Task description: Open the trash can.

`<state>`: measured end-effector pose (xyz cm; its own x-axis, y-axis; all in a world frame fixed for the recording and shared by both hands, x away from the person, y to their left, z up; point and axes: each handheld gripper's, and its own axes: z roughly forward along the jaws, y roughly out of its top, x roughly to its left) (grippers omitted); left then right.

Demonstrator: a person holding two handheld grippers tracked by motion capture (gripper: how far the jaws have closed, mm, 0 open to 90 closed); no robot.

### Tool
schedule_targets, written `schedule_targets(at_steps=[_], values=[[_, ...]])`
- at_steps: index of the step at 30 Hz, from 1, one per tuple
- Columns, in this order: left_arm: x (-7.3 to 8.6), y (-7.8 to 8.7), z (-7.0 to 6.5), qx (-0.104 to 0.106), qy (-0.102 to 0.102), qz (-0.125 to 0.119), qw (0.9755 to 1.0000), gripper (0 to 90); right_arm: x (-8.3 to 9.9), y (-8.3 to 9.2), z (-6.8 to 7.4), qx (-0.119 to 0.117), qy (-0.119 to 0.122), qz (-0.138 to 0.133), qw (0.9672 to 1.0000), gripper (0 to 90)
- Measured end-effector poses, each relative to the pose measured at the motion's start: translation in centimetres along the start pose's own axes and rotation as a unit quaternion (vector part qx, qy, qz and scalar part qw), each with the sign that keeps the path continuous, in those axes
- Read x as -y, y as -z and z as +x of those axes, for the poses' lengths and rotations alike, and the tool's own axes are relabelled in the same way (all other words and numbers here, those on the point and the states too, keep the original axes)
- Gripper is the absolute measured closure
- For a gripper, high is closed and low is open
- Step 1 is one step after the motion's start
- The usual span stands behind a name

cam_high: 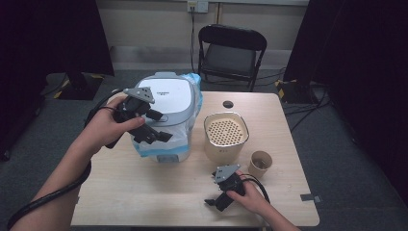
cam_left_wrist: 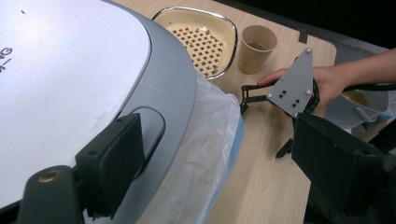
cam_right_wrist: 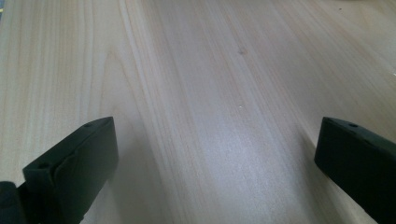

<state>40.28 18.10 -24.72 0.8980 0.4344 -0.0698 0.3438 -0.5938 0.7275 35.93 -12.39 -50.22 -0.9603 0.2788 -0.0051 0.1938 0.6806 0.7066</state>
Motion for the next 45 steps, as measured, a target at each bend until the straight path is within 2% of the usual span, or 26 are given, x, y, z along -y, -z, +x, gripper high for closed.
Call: schedule_targets(at_steps=[9, 17, 20, 22, 25, 28, 30, 32, 34, 37, 39, 45], values=[[-0.1, -0.1, 0.4, -0.005, -0.001, -0.006, 1.0000, 16.7, 0.0, 0.0, 0.0, 0.000, 0.001, 0.000, 1.0000, 0.0], [0.0, -0.3, 0.0, -0.010, -0.006, -0.004, 0.9999, 15.2, 0.0, 0.0, 0.0, 0.000, 0.000, 0.000, 1.0000, 0.0], [0.1, -0.4, 0.0, -0.005, -0.003, -0.009, 0.9999, 15.3, 0.0, 0.0, 0.0, 0.000, 0.000, 0.000, 1.0000, 0.0], [0.3, -0.4, 0.1, 0.006, 0.002, -0.016, 0.9998, 15.3, 0.0, 0.0, 0.0, 0.000, 0.000, 0.000, 1.0000, 0.0], [0.3, -0.4, 0.1, 0.006, 0.000, -0.015, 0.9999, 15.4, 0.0, 0.0, 0.0, 0.000, 0.000, 0.000, 1.0000, 0.0], [0.2, -0.6, -0.3, 0.019, -0.017, -0.012, 0.9996, 16.4, 0.0, 0.0, 0.0, 0.000, 0.000, 0.000, 1.0000, 0.0], [0.2, -0.6, -0.4, 0.016, -0.017, -0.012, 0.9997, 15.7, 0.0, 0.0, 0.0, 0.000, 0.000, 0.000, 1.0000, 0.0], [0.4, -0.7, -0.7, 0.011, -0.010, -0.022, 0.9996, 15.8, 0.0, 0.0, 0.0, 0.000, 0.000, 0.000, 1.0000, 0.0], [0.6, -0.9, -0.9, 0.024, -0.010, -0.027, 0.9993, 15.9, 0.0, 0.0, 0.0, 0.001, 0.000, 0.000, 1.0000, 0.0], [0.7, -1.2, -1.4, 0.025, -0.012, -0.033, 0.9991, 15.9, 0.0, 0.0, 0.0, 0.001, 0.000, 0.000, 1.0000, 0.0], [1.0, -1.6, -2.1, 0.026, -0.022, -0.024, 0.9991, 16.0, 0.0, 0.0, 0.0, 0.001, 0.000, 0.000, 1.0000, 0.0], [2.0, -3.2, -3.2, 0.041, -0.031, -0.021, 0.9985, 16.0, 0.0, 0.0, 0.0, 0.001, 0.000, 0.000, 1.0000, 0.0]])
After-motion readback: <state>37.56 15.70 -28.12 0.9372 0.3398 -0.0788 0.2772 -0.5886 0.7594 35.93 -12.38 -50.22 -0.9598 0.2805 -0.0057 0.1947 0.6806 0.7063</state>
